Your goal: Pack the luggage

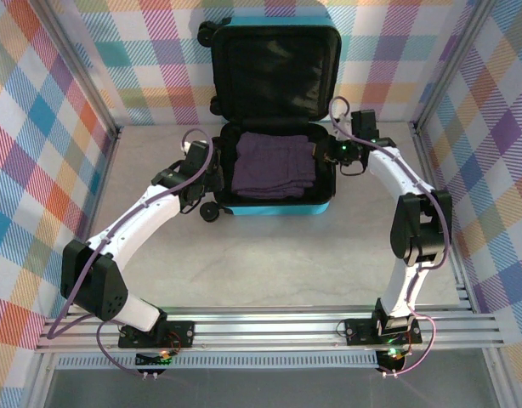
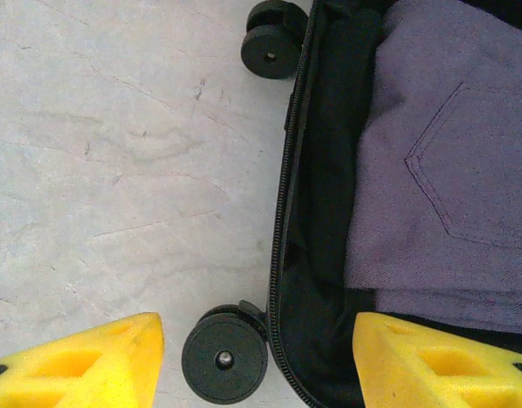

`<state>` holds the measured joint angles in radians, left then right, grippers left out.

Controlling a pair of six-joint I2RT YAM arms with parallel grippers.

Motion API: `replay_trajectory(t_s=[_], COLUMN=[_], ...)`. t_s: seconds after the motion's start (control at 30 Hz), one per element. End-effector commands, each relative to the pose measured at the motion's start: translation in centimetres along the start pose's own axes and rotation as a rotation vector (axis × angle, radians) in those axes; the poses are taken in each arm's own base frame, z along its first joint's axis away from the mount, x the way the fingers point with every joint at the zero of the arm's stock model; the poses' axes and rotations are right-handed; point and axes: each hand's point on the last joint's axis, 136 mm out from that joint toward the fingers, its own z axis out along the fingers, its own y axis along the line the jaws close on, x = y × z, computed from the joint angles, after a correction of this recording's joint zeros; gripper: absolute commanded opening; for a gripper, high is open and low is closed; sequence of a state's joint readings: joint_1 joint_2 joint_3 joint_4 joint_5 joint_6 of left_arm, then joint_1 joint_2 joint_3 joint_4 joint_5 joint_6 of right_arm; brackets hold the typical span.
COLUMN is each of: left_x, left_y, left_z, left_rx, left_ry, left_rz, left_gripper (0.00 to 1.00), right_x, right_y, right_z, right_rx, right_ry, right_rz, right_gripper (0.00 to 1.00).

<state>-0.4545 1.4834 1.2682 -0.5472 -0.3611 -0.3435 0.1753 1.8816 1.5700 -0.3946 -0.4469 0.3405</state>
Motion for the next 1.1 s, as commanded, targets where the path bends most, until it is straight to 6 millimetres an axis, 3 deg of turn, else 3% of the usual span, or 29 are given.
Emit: replay_trajectory(t_s=[0.0, 0.1, 0.5, 0.7, 0.9, 1.0, 1.07], left_x=[-0.7, -0.7, -0.6, 0.1, 1.3, 1.7, 1.8], left_y=[0.7, 0.7, 0.5, 1.0, 1.4, 1.0, 0.7], left_z=[-0.8, -0.7, -0.3, 1.2, 3.1, 3.9, 4.4], left_rx=[-0.005, -0.01, -0.008, -0.046, -0.049, -0.038, -0.031], left_ry=[-0.031, -0.03, -0.023, 0.003, 0.057, 0.074, 0.084], left_rz=[-0.014, -0.013, -0.013, -0.009, -0.034, -0.036, -0.039], left_gripper=[0.61, 0.61, 0.61, 0.61, 0.61, 0.61, 0.6], right_x=[-0.2, -0.6, -2.4, -7.3, -10.7, -12.1, -13.2], right_y=[0.5, 0.2, -1.2, -2.1, -1.5, -2.1, -1.3], right_z=[0.2, -0.3, -1.7, -2.7, -3.6, -4.5, -5.0], right_rx=[0.028, 0.076, 0.201, 0.172, 0.187, 0.207, 0.163], right_ry=[0.012, 0.005, -0.038, -0.146, -0.238, -0.301, -0.334], right_rz=[-0.069, -0.085, -0.1, -0.031, -0.056, -0.013, -0.022], right_gripper=[0.26, 0.38, 0.49, 0.5, 0.5, 0.5, 0.52])
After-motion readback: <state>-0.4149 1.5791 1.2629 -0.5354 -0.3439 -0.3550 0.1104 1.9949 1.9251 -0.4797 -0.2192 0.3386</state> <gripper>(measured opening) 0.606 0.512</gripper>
